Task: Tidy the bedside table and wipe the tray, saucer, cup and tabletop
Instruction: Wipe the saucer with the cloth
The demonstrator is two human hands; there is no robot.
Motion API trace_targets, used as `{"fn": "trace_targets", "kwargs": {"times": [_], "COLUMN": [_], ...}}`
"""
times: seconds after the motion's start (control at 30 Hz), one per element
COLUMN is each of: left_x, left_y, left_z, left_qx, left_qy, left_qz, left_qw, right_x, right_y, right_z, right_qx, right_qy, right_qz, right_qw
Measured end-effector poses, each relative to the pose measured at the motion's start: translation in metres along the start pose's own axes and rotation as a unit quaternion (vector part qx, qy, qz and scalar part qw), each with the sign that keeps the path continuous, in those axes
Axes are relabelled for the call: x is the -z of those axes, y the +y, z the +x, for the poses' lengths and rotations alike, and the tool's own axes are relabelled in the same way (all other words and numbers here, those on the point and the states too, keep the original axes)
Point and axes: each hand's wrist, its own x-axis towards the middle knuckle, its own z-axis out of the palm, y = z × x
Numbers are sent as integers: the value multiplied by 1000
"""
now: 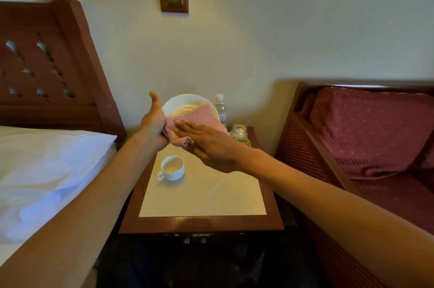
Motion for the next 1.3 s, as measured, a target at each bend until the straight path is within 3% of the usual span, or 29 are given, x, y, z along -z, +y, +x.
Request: {"fn": "trace_targets", "kwargs": {"times": [0.1, 0.23, 0.37, 0.43, 0.6, 0.73, 0.87, 1.03, 1.2, 1.3], "left_x": [14, 18, 8, -3, -26, -30, -33, -34, -38, -35], "left_y": [0, -3, -1, -1, -6, -3, 1, 13, 21, 13], "left_z": [-3, -11, -23, -31, -39, -39, -41, -37, -32, -28], "left_qx": [-20, -91, -143, -144, -218, -269, -304, -341, -373, -361], "left_qy": [-7, 68, 74, 43, 39, 86, 45, 9, 146, 68], "left_qz": [-11, 57, 138, 174, 231, 252, 275, 305, 296, 360], "left_qw": [1000, 992, 977, 973, 947, 926, 911, 889, 867, 857], "right_x": [17, 39, 54, 56, 41, 42, 37, 48, 30, 35], "right_y": [11, 26, 38, 31, 9, 14, 28, 26, 12, 20], "right_z": [-7, -4, 3, 9, 15, 11, 14, 14, 12, 13], "right_qx": [-39, -263, -322, -305, -232, -262, -281, -289, -324, -348], "right_qy": [89, 247, 252, 243, 145, 183, 274, 234, 239, 238], "right_qz": [133, 313, 355, 374, 307, 376, 298, 322, 381, 373], "right_qw": [986, 879, 841, 841, 912, 870, 870, 871, 832, 826]}}
